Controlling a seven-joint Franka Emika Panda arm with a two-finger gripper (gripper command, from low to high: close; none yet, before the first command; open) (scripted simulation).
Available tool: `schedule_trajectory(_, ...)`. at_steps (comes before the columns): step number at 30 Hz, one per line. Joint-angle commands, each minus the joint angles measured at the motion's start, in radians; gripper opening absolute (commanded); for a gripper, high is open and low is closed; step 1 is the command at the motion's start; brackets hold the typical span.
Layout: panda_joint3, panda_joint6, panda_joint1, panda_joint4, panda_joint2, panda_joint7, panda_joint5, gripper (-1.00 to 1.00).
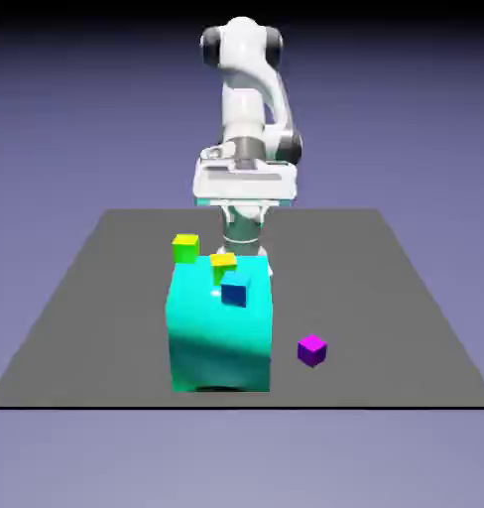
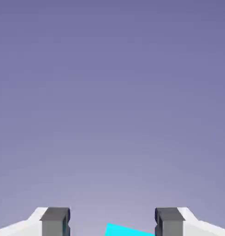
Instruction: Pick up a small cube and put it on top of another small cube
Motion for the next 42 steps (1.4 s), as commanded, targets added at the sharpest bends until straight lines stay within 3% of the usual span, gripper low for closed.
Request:
schedule_trajectory(1,0.012,-0.030,0.003,0.033,0.015,0.027,-0.029,0.00)
schedule_trajectory(21,0.177,-0.727,0.153,0.505,0.740,0.047,-0.259,0.00)
schedule_trajectory(25,0.203,-0.785,0.195,0.492,0.874,-0.050,-0.195,0.00)
schedule_trajectory(29,0.167,-0.625,0.216,0.457,1.010,-0.007,-0.256,0.00)
schedule_trajectory(30,0.167,-0.625,0.216,0.457,1.010,-0.007,-0.256,-1.00)
schedule_trajectory(35,0.210,-0.797,0.194,0.498,0.873,-0.054,-0.182,-1.00)
schedule_trajectory(42,0.270,-1.027,0.007,0.617,0.703,-0.156,0.016,-1.00)
